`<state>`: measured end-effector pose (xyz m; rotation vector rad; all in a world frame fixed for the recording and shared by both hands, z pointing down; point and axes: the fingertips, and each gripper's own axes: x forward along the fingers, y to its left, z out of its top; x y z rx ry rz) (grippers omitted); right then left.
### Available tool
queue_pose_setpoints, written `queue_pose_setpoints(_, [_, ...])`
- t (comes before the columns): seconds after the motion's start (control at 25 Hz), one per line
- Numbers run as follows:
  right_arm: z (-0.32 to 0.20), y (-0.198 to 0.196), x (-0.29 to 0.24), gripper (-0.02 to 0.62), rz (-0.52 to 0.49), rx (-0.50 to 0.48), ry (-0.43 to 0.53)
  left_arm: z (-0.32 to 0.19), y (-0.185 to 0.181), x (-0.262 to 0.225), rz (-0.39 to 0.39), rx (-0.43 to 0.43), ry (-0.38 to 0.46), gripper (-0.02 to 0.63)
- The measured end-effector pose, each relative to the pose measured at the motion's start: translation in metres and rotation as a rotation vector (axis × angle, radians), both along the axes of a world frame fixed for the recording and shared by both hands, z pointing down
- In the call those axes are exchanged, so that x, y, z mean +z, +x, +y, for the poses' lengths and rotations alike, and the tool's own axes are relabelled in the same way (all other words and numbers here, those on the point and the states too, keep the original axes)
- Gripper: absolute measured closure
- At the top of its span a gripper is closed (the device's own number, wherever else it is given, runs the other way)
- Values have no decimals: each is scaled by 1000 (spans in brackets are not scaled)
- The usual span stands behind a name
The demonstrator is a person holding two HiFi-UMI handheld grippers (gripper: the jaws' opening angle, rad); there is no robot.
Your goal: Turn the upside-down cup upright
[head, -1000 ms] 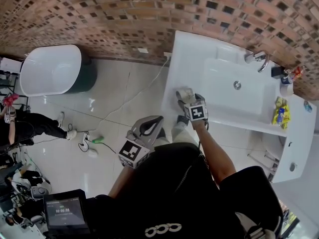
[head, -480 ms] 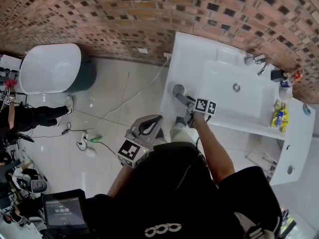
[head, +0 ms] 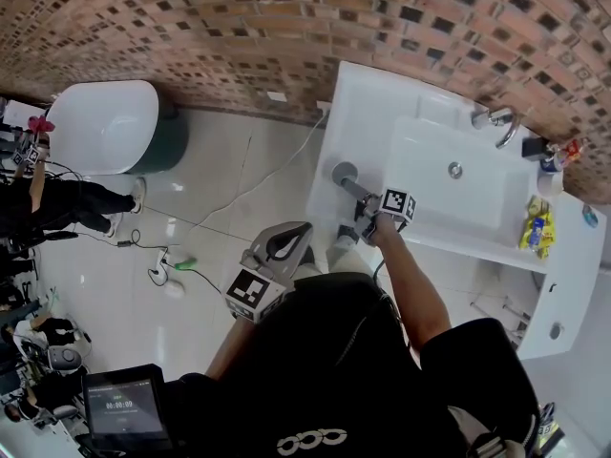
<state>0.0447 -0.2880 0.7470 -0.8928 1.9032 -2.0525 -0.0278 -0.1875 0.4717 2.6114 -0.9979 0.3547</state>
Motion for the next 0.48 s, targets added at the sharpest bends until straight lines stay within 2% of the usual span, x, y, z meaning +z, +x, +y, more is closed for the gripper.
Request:
queue_pose_setpoints(0.16, [-2, 0, 2, 184, -30, 11, -17, 1, 4, 2, 3, -7, -10, 591])
queue_pose_setpoints(0.48, [-5, 7, 13, 184, -49, 66, -109, -1, 7, 0, -9, -23, -17, 591])
